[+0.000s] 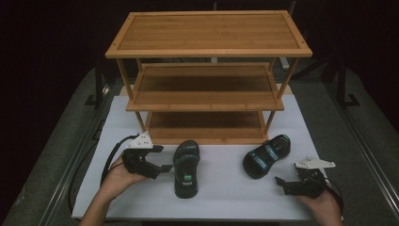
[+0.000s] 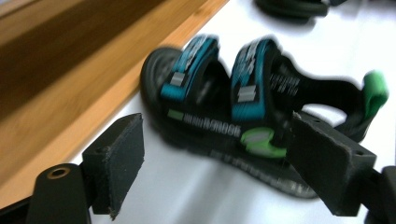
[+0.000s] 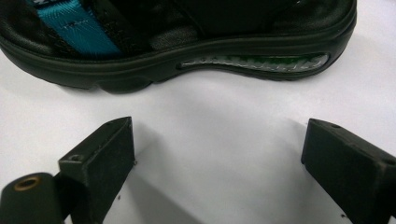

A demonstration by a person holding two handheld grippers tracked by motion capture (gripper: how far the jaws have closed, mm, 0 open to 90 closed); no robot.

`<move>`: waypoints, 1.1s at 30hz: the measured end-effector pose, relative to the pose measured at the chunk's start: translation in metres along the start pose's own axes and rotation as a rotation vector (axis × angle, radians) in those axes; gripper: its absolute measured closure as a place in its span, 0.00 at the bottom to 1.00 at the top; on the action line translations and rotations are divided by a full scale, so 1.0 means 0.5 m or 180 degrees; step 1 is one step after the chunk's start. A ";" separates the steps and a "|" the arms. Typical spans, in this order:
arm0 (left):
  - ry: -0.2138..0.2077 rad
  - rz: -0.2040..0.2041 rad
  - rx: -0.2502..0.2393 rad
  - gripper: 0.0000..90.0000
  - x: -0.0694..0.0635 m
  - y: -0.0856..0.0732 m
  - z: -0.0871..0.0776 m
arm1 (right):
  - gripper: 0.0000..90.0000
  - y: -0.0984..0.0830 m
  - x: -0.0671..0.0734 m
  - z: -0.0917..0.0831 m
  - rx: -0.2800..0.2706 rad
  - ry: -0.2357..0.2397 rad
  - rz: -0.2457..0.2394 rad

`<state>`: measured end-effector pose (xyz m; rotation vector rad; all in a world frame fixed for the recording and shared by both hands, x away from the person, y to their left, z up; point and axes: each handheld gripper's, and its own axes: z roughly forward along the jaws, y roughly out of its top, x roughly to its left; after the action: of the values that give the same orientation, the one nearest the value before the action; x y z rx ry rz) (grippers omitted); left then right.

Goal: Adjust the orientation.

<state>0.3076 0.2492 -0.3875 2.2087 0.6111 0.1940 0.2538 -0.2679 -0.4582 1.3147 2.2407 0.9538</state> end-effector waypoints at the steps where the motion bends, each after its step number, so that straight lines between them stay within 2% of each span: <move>1: 0.0000 0.0000 0.0000 0.20 0.000 0.000 0.000 | 0.10 0.000 0.000 0.000 0.0000 0.0000 0.0000; 6: 0.0231 -0.0148 0.0042 0.17 0.003 -0.049 -0.023 | 0.10 0.000 0.000 0.000 0.0001 -0.0003 -0.0004; 7: 0.0330 -0.0179 0.0091 0.15 0.004 -0.069 -0.030 | 0.10 0.000 0.000 0.000 0.0004 -0.0005 -0.0010; 10: 0.0395 -0.0216 0.0144 0.12 0.007 -0.086 -0.034 | 0.10 0.000 0.000 0.000 0.0001 0.0001 -0.0003; 12: 0.0558 -0.0251 0.0232 0.10 0.010 -0.113 -0.036 | 0.10 0.000 0.000 0.000 0.0003 0.0005 0.0006; 13: 0.0558 -0.0251 0.0232 0.08 0.010 -0.113 -0.036 | 0.10 0.000 0.000 0.000 0.0003 0.0005 0.0006; 14: 0.0634 -0.0287 0.0281 0.05 0.013 -0.128 -0.035 | 0.10 0.001 0.000 0.000 0.0008 0.0003 0.0003; 17: 0.0661 -0.0301 0.0293 0.05 0.014 -0.142 -0.035 | 0.10 0.001 0.000 0.000 0.0010 0.0006 0.0005; 18: 0.0681 -0.0339 0.0322 0.05 0.017 -0.155 -0.034 | 0.10 0.001 -0.001 0.000 0.0011 0.0005 0.0003; 22: 0.0727 -0.0401 0.0312 0.05 0.022 -0.173 -0.033 | 0.11 0.002 -0.001 -0.001 0.0016 0.0007 0.0007; 25: 0.0776 -0.0377 0.0325 0.05 0.025 -0.186 -0.029 | 0.24 0.002 -0.006 -0.010 -0.0004 0.0031 0.0048; 26: 0.0766 -0.0390 0.0286 0.04 0.027 -0.189 -0.029 | 0.35 -0.001 -0.010 -0.017 -0.0030 0.0027 0.0067; 27: 0.0753 -0.0381 0.0257 0.04 0.028 -0.192 -0.029 | 0.35 -0.001 -0.010 -0.017 -0.0030 0.0027 0.0067; 28: 0.0751 -0.0387 0.0245 0.03 0.028 -0.193 -0.029 | 0.47 -0.002 -0.011 -0.025 -0.0037 0.0038 0.0074; 29: 0.0754 -0.0385 0.0245 0.03 0.028 -0.193 -0.029 | 0.47 -0.002 -0.011 -0.025 -0.0037 0.0038 0.0074; 30: 0.0758 -0.0379 0.0250 0.03 0.028 -0.193 -0.029 | 0.58 -0.001 -0.014 -0.033 -0.0085 0.0060 0.0086; 33: 0.0754 -0.0386 0.0249 0.03 0.028 -0.193 -0.028 | 0.77 0.009 -0.023 -0.044 -0.0153 0.0122 0.0117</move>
<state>0.2800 0.3187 -0.4519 2.2322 0.8936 0.3777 0.2488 -0.2843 -0.4400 1.3316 2.2146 1.0476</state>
